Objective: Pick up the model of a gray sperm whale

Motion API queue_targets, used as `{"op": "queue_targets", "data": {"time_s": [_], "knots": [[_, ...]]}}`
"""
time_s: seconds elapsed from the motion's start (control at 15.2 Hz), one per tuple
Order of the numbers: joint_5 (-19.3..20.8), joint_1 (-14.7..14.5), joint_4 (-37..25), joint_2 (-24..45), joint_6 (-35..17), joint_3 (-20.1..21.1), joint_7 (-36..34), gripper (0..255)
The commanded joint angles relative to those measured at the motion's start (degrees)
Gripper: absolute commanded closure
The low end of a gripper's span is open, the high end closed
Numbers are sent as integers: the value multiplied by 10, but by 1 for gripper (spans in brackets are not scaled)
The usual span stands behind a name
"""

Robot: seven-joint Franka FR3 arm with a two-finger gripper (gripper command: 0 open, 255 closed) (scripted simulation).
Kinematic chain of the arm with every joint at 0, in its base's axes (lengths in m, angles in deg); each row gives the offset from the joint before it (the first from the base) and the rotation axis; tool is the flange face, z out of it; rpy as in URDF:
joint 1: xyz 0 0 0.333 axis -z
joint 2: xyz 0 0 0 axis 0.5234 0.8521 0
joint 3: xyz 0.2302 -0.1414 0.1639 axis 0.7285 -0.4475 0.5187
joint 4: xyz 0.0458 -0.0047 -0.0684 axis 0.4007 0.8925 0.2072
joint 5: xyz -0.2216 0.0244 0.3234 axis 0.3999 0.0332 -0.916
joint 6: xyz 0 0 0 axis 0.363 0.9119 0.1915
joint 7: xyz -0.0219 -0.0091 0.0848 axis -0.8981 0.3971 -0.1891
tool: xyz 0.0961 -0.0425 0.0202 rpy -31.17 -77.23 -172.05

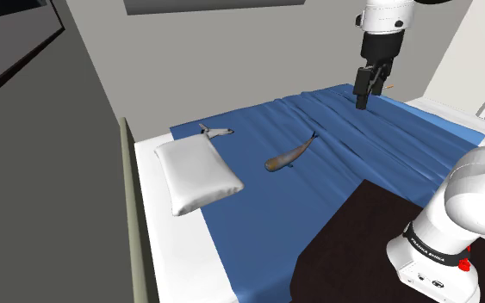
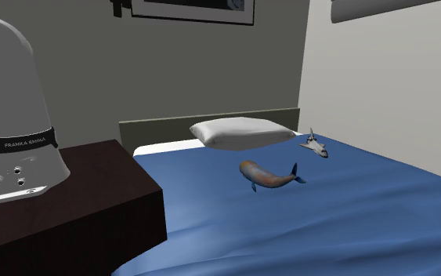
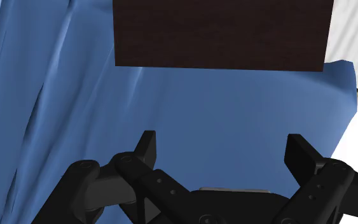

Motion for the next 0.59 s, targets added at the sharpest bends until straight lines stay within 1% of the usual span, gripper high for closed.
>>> {"op": "queue_targets", "data": {"time_s": [0.0, 0.26, 0.53], "knots": [[0, 0, 0, 0, 0, 0, 0, 0], [39, -5, 69, -10, -70, -37, 74, 0], [79, -6, 126, -3, -147, -77, 145, 0]]}}
